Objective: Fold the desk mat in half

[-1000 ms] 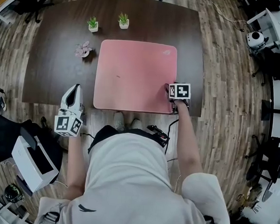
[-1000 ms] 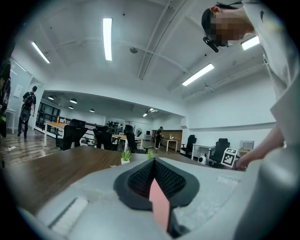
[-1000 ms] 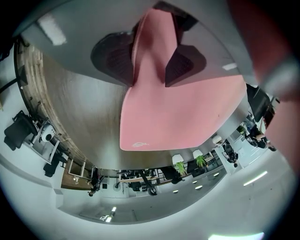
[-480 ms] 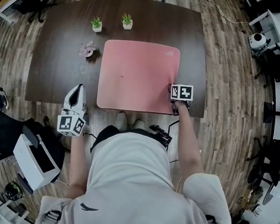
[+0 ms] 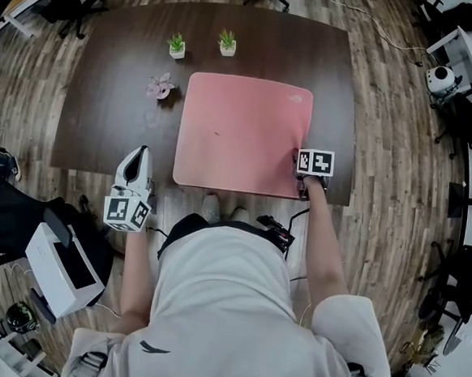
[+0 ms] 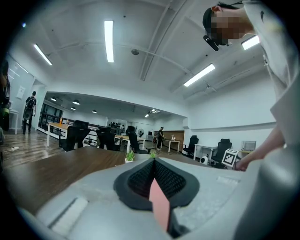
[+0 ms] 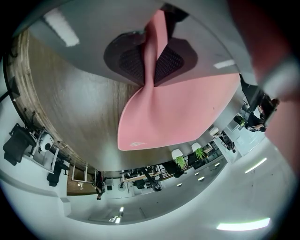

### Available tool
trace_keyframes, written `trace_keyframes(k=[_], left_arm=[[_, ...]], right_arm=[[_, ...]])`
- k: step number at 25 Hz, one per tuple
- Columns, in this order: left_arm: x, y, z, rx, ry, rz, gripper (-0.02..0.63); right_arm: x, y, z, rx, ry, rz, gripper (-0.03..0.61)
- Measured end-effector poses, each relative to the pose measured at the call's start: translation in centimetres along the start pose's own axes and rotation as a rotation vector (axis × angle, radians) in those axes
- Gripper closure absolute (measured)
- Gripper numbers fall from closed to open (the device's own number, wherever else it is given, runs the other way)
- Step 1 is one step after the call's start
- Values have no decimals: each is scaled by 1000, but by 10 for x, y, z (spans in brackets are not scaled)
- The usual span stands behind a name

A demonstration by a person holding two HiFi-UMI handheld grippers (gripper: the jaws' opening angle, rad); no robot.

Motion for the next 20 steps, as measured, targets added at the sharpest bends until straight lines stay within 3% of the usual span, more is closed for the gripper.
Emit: trace_keyframes(k=[14,20], left_arm=[[13,-3,9,11,22,-3,611],[17,-7,8,23,20,-4,611]], right_arm=[[19,9,9,9,1,0,525],[45,21,29,7,51,-44,535]])
Point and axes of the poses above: the fingertips, and each gripper's own axes: x backward along the fingers, z to its left, y out of its top, the point moved 1 cm from there along x, backward along the fingers, and after that the axes turned 5 degrees about -y, right-handed, at the moved point
